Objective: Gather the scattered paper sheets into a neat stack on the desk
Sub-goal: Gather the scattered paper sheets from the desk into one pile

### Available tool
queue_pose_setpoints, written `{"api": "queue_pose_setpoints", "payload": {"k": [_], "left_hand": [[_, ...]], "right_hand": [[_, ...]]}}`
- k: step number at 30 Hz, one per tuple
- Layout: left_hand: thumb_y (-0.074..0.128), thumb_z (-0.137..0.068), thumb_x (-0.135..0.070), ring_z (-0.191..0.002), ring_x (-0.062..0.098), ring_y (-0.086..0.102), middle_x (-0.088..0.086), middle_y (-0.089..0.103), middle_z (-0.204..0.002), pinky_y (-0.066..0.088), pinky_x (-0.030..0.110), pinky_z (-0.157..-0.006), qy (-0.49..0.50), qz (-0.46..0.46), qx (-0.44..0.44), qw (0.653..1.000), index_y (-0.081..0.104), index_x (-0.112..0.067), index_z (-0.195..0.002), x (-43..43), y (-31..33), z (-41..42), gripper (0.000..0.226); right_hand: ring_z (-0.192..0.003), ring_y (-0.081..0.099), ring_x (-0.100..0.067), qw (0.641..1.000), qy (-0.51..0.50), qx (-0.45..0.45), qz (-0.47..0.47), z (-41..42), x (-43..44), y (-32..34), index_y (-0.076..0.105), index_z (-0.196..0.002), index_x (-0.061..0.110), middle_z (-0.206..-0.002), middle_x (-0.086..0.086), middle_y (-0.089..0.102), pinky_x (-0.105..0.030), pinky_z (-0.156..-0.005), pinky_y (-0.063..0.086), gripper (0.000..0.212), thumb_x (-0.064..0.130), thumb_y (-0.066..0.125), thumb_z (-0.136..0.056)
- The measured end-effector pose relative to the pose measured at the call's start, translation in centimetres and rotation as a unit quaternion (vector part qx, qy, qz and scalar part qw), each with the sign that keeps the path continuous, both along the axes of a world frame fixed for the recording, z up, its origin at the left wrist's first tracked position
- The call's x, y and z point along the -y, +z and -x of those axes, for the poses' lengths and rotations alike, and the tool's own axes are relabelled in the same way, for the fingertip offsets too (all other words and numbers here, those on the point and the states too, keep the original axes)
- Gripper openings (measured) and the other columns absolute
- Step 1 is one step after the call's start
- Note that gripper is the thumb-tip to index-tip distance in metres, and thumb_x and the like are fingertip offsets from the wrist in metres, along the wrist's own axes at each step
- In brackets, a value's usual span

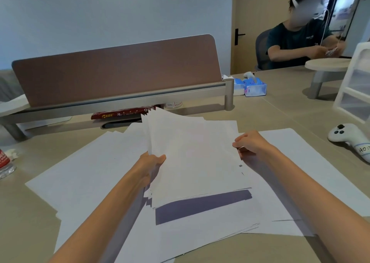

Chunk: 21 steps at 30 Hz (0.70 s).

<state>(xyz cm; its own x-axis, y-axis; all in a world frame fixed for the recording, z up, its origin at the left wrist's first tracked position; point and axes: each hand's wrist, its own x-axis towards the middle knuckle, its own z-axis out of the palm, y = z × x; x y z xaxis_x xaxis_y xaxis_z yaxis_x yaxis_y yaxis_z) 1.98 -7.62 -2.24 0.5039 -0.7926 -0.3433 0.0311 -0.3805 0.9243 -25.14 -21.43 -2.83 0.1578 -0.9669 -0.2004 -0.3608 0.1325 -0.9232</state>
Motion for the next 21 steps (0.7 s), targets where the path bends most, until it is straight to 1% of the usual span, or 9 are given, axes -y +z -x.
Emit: {"api": "queue_pose_setpoints", "payload": {"k": [3, 7, 10, 13, 15, 16, 17, 19, 21], "left_hand": [[0.065, -0.090, -0.009, -0.114, 0.034, 0.060, 0.020, 0.063, -0.122, 0.043, 0.046, -0.105, -0.016, 0.007, -0.021, 1.000, 0.048, 0.005, -0.131, 0.5, 0.0, 0.5, 0.046], [0.061, -0.092, -0.004, -0.114, 0.031, 0.060, 0.020, 0.061, -0.125, 0.043, 0.042, -0.106, -0.035, 0.025, -0.045, 0.998, 0.048, 0.007, -0.130, 1.4, 0.2, 1.5, 0.042], [0.060, -0.093, -0.002, -0.104, 0.028, 0.060, 0.017, 0.062, -0.115, 0.045, 0.035, -0.101, -0.051, 0.019, -0.054, 0.997, 0.049, 0.009, -0.128, 2.2, -0.2, 2.0, 0.039], [0.060, -0.093, -0.003, -0.092, 0.020, 0.059, 0.009, 0.063, -0.097, 0.044, 0.028, -0.094, -0.069, 0.015, -0.060, 0.996, 0.050, 0.005, -0.121, 2.7, -0.5, 2.4, 0.031], [0.062, -0.092, -0.005, -0.084, 0.016, 0.058, 0.006, 0.061, -0.090, 0.043, 0.024, -0.087, -0.075, 0.011, -0.050, 0.996, 0.051, 0.002, -0.116, 2.7, -0.2, 2.5, 0.027], [0.064, -0.091, -0.007, -0.085, 0.017, 0.060, 0.007, 0.063, -0.092, 0.046, 0.024, -0.084, -0.081, 0.012, -0.037, 0.996, 0.052, 0.002, -0.117, 2.8, -0.2, 2.4, 0.030], [0.065, -0.090, -0.008, -0.087, 0.017, 0.062, 0.008, 0.065, -0.096, 0.050, 0.023, -0.077, -0.090, 0.014, -0.025, 0.996, 0.053, 0.003, -0.119, 2.8, -0.1, 2.3, 0.033], [0.068, -0.089, -0.009, -0.090, 0.019, 0.067, 0.011, 0.069, -0.107, 0.054, 0.019, -0.066, -0.100, 0.029, -0.010, 0.994, 0.056, 0.003, -0.122, 2.6, -0.1, 2.1, 0.037], [0.070, -0.086, -0.008, -0.089, 0.021, 0.070, 0.011, 0.072, -0.106, 0.056, 0.021, -0.064, -0.086, 0.051, -0.008, 0.995, 0.061, 0.000, -0.118, 2.2, 0.0, 1.7, 0.034]], "right_hand": [[-0.042, 0.042, -0.019, 0.995, -0.028, 0.077, -0.060, -0.3, -0.3, -0.2, 0.055, -0.081, -0.001, -0.065, -0.012, 0.046, -0.023, -0.041, 0.035, 0.009, -0.001, 0.057, -0.089], [-0.071, 0.054, -0.018, 0.985, -0.003, 0.128, -0.117, 0.2, -0.6, -0.7, 0.061, -0.097, 0.008, -0.083, 0.001, 0.061, -0.023, -0.064, 0.043, 0.035, 0.041, 0.065, -0.086], [-0.108, 0.045, -0.002, 0.990, 0.067, 0.067, -0.108, 0.4, 0.2, -0.9, 0.053, -0.121, 0.023, -0.111, 0.021, 0.056, -0.025, -0.076, 0.044, 0.042, 0.049, 0.060, -0.089], [-0.113, 0.050, -0.002, 0.986, 0.128, -0.036, -0.099, -0.2, 0.6, -0.1, 0.063, -0.110, 0.027, -0.094, 0.025, 0.066, -0.028, -0.103, 0.033, 0.057, 0.065, 0.068, -0.068], [-0.067, 0.054, -0.011, 0.987, 0.122, -0.082, -0.062, -0.5, 0.7, -0.2, 0.044, -0.080, 0.017, -0.061, 0.008, 0.059, -0.019, -0.071, 0.041, 0.047, 0.054, 0.072, -0.074], [-0.059, 0.049, -0.015, 0.988, 0.113, -0.092, -0.050, -0.7, 1.1, -0.3, 0.033, -0.119, -0.006, -0.064, -0.001, 0.058, -0.021, -0.061, 0.039, 0.075, 0.044, 0.071, -0.080], [-0.067, 0.056, -0.020, 0.991, 0.108, -0.077, -0.033, -0.8, 0.9, -0.4, 0.055, -0.108, -0.001, -0.081, -0.009, 0.065, -0.023, -0.065, 0.044, 0.051, 0.038, 0.073, -0.081], [-0.100, 0.063, -0.024, 0.996, 0.091, -0.016, -0.018, -0.8, 0.7, -0.6, 0.053, -0.125, 0.002, -0.120, -0.011, 0.065, -0.031, -0.090, 0.049, 0.061, 0.029, 0.077, -0.076], [-0.106, 0.060, -0.024, 0.995, 0.092, 0.033, 0.006, -1.3, -0.3, -0.1, 0.055, -0.123, 0.008, -0.121, -0.007, 0.063, -0.031, -0.094, 0.047, 0.042, 0.014, 0.071, -0.084]]}}
